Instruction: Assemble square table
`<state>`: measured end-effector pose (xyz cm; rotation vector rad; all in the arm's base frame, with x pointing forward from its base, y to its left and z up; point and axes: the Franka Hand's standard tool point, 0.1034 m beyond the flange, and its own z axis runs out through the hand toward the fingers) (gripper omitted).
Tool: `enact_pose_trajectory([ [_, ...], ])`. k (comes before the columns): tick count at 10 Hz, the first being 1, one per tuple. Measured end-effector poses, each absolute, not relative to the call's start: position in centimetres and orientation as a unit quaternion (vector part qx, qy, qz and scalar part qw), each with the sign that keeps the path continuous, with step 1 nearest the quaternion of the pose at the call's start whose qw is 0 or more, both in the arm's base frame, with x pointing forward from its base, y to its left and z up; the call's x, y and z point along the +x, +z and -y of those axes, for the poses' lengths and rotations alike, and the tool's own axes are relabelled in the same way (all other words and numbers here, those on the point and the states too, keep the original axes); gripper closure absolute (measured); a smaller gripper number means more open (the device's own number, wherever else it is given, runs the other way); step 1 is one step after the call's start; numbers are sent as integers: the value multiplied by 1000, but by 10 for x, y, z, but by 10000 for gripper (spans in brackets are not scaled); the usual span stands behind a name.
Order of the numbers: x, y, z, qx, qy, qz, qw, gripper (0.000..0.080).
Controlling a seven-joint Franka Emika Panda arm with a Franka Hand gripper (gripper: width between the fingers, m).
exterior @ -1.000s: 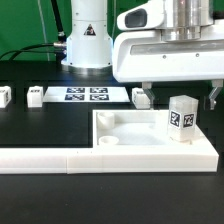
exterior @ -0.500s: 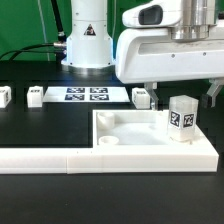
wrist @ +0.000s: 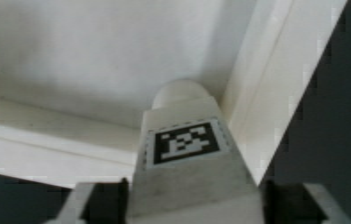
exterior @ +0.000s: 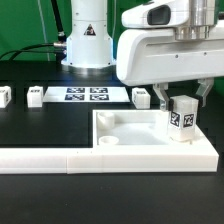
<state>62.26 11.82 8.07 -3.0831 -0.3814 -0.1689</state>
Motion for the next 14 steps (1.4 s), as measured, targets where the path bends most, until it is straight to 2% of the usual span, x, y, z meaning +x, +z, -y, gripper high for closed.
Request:
enact_pose_trajectory([
  [4, 623, 81, -117, -994, -54, 91, 21, 509],
  [6, 623, 81, -116, -998, -52, -27, 33, 509],
  [9, 621, 80, -118, -978, -49, -199, 35, 508],
  [14, 621, 79, -118, -880, -45, -469, 56, 508],
])
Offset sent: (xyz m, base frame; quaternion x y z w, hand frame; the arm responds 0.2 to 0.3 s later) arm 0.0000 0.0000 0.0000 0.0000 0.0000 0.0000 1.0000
